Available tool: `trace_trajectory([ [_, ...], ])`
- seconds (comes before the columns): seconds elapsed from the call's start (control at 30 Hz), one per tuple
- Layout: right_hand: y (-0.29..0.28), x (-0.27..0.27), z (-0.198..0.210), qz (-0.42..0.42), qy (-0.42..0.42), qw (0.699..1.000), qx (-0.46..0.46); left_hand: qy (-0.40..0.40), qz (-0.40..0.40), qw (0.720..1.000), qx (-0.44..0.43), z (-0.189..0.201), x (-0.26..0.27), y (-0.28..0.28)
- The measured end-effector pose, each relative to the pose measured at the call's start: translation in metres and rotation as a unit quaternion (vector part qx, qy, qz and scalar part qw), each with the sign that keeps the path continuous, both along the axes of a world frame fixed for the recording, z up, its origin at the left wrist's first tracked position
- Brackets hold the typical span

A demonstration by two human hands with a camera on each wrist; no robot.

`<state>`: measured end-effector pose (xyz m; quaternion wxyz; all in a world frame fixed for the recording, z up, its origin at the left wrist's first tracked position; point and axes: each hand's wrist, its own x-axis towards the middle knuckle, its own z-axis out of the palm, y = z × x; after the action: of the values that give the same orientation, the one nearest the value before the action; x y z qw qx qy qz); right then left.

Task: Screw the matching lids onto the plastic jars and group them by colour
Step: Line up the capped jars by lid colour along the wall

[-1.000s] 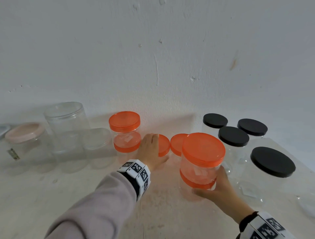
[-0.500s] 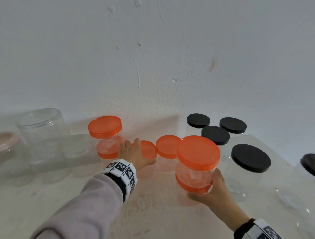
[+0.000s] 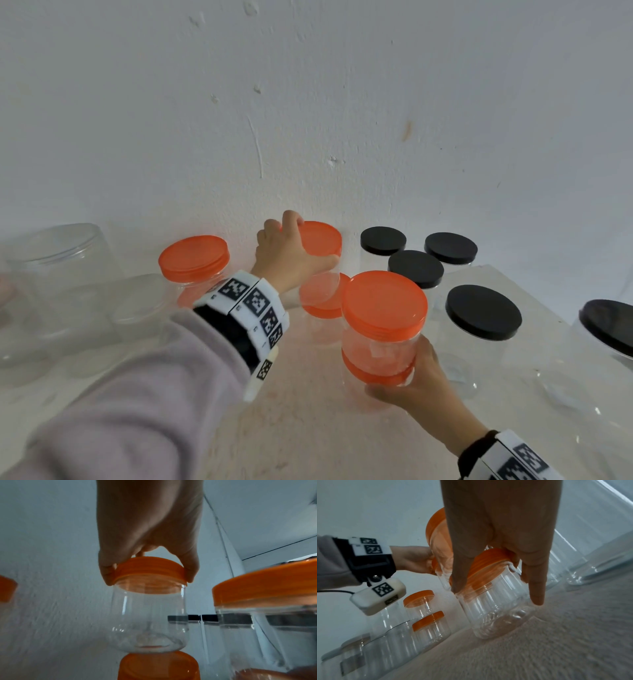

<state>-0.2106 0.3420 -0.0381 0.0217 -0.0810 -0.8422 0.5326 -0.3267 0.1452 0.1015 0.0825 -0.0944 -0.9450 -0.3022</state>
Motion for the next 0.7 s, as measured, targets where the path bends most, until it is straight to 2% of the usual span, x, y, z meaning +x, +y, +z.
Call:
trace_trajectory([
  [0.23,0.003,0.001,-0.003,0.014,-0.002,1.000,0.006,-0.028,-0.027,0.999,0.025,-0.023,-0.021,0.022],
  [0.37,0.005,-0.001,-0.006,0.019,-0.001,1.000,0.007,-0.036,-0.042,0.993,0.104,-0.035,-0.026,0.018],
  [0.5,0.006,-0.002,-0.009,0.021,0.001,1.000,0.008,-0.113,-0.053,0.973,0.196,-0.053,-0.020,0.006],
  [0.6,0.007,-0.002,-0.009,0.021,0.000,1.000,0.011,-0.185,-0.028,0.961,0.202,-0.081,-0.017,-0.001],
  [0.7,0.007,-0.003,-0.010,0.017,0.000,1.000,0.012,-0.211,-0.005,0.952,0.220,-0.108,-0.015,0.005],
])
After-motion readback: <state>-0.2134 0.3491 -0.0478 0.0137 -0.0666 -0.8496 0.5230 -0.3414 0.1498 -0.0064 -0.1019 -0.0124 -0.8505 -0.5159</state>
